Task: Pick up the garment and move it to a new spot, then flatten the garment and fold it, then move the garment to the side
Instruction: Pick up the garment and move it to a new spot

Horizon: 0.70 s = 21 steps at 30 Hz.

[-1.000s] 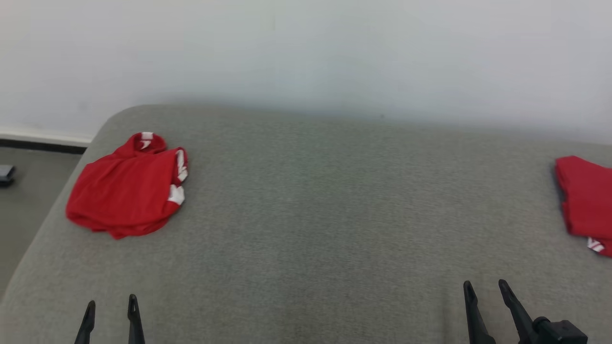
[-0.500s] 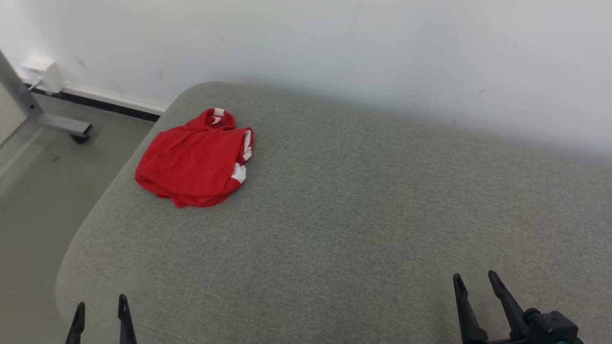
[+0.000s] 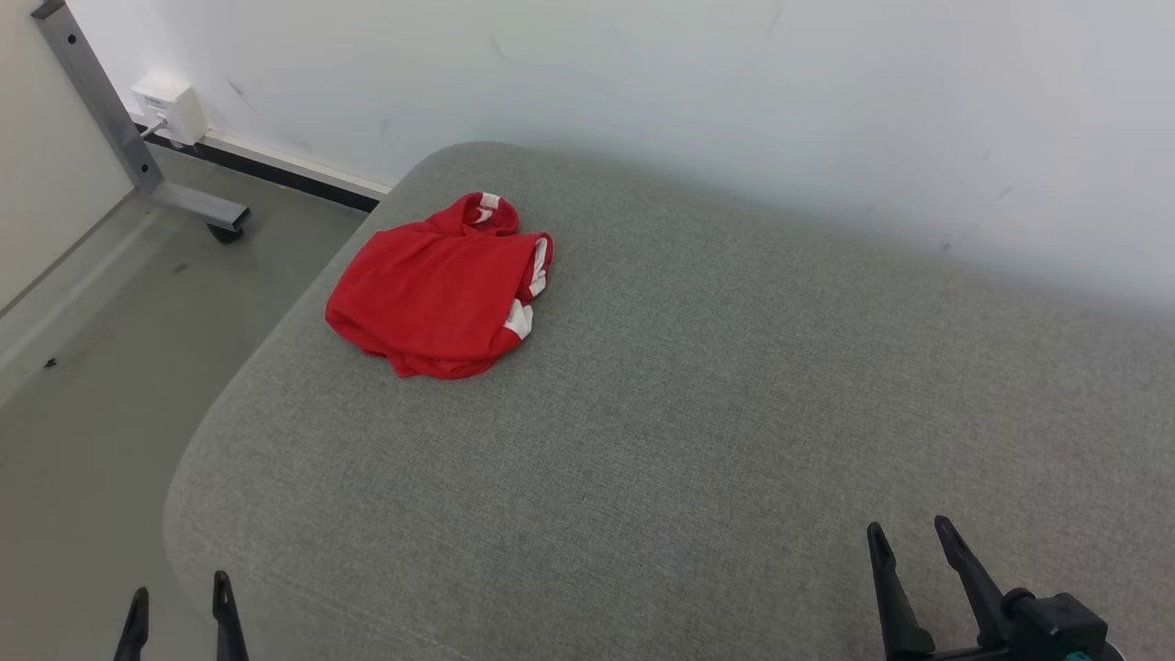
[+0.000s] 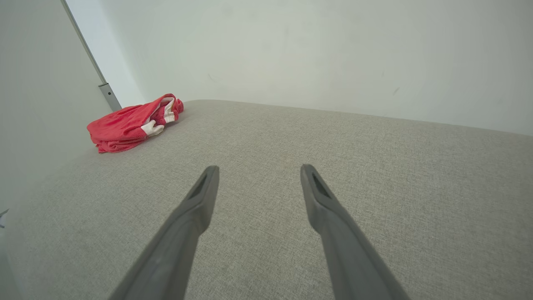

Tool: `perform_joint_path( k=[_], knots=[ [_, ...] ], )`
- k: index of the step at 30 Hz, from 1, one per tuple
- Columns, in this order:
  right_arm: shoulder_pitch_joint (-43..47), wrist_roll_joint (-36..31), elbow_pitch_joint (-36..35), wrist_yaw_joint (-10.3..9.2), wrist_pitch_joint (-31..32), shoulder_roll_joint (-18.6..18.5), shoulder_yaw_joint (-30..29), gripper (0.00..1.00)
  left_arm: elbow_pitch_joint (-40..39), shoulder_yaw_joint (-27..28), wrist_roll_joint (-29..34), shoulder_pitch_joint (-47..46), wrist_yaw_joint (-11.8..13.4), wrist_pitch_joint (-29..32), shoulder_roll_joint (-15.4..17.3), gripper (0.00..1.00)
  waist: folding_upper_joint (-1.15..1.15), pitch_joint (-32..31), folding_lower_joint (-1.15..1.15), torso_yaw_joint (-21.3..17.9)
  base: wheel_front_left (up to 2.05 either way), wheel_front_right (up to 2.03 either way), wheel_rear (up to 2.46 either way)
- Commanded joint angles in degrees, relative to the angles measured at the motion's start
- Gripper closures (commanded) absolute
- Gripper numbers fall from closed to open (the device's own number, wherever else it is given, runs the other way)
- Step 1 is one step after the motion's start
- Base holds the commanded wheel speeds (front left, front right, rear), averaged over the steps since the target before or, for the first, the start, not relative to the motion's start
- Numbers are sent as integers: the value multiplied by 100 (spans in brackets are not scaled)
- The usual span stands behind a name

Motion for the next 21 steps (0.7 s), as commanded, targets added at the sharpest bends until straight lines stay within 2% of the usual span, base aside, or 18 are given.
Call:
perform_joint_path(
  k=[1, 12, 21],
  knots=[
    [0, -20, 1, -16, 1, -13, 19, 0, 6, 45, -36, 36, -6, -20, 9, 0, 0, -5, -1, -17, 0, 0, 0],
    [-148, -43, -57, -16, 27, -128, -56, 0, 41, 110, -70, -497, -47, -20, 103, 0, 0, 220, -1, -349, 0, 0, 0],
    [-514, -140, -348, -16, 136, -440, -320, 0, 328, 159, -167, -2033, -127, -19, 481, 0, 0, 1093, -1, -1027, 0, 0, 0]
  ],
)
